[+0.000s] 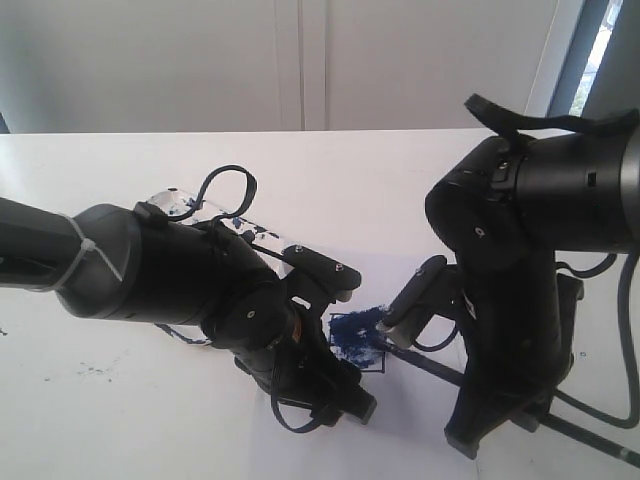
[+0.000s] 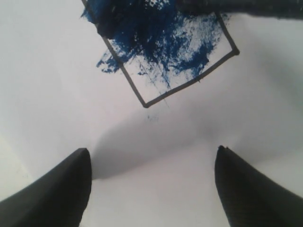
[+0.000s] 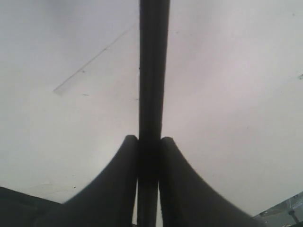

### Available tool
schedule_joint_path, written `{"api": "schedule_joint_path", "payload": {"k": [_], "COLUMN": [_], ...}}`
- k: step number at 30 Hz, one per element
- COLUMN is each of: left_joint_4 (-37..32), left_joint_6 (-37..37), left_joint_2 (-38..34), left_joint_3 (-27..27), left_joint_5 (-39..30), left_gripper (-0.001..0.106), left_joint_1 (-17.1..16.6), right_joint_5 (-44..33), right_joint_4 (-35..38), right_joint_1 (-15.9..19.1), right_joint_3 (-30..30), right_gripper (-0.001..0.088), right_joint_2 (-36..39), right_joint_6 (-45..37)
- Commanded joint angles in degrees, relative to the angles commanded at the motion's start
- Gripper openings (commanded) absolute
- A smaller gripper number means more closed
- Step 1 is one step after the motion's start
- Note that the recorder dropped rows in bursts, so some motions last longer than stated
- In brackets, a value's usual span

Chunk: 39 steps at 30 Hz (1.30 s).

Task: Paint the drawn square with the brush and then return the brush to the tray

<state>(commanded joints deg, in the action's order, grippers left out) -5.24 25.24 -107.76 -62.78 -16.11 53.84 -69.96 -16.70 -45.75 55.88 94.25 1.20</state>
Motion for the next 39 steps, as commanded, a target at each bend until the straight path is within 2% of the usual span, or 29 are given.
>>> {"api": "schedule_joint_path", "payload": {"k": [5, 12, 15, 20, 27, 33, 39], "left_joint_4": [0.0, 0.0, 0.0, 0.0, 0.0, 0.0, 0.0], "left_joint_6": [0.0, 0.0, 0.0, 0.0, 0.0, 0.0, 0.0], "left_joint_2": [0.0, 0.0, 0.0, 0.0, 0.0, 0.0, 0.0], "left_joint_3": [0.0, 0.0, 0.0, 0.0, 0.0, 0.0, 0.0], "left_joint_5": [0.0, 0.0, 0.0, 0.0, 0.0, 0.0, 0.0], "left_gripper": [0.075, 0.075, 0.075, 0.075, 0.075, 0.075, 0.075], "left_joint_1": [0.0, 0.0, 0.0, 0.0, 0.0, 0.0, 0.0], "right_joint_5": [0.0, 5.4, 4.7, 0.1, 0.0, 0.0, 0.0], "right_joint_4": [0.1, 0.5, 1.2, 5.9, 14.5, 11.8, 2.2], "right_joint_1": [0.0, 0.0, 0.0, 0.0, 0.0, 0.0, 0.0], "right_joint_3": [0.0, 0.0, 0.0, 0.0, 0.0, 0.0, 0.0], "right_gripper": [0.0000, 0.0000, 0.0000, 0.0000, 0.0000, 0.0000, 0.0000], "right_joint_2": [0.0, 0.0, 0.0, 0.0, -0.1, -0.1, 0.2], "right_joint_6": [0.5, 1.7, 1.6, -4.1, -11.1, -9.9, -3.3]}}
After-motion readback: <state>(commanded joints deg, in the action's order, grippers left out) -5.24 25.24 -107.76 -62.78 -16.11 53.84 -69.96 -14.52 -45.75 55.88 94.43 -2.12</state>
